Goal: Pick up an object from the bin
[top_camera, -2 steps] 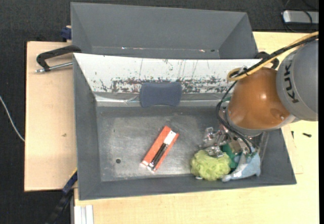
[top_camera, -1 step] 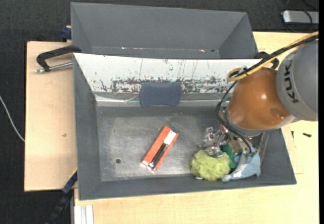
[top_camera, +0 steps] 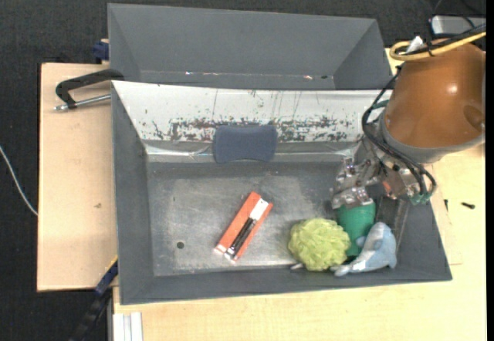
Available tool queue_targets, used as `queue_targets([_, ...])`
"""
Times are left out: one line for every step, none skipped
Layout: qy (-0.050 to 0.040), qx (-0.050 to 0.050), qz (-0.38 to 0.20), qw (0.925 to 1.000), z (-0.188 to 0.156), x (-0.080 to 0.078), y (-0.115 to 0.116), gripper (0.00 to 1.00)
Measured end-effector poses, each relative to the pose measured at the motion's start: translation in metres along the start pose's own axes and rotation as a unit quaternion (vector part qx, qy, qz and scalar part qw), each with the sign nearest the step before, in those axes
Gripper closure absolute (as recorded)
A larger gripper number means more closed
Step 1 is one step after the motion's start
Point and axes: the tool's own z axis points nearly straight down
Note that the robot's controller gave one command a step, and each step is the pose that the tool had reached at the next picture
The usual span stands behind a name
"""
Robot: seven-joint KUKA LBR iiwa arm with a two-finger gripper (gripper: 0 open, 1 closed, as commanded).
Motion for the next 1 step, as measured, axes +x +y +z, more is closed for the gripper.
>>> queue_targets([0.0001, 0.0, 0.0, 1.0, 0.0001, 0.0001, -0.0001, 0.0])
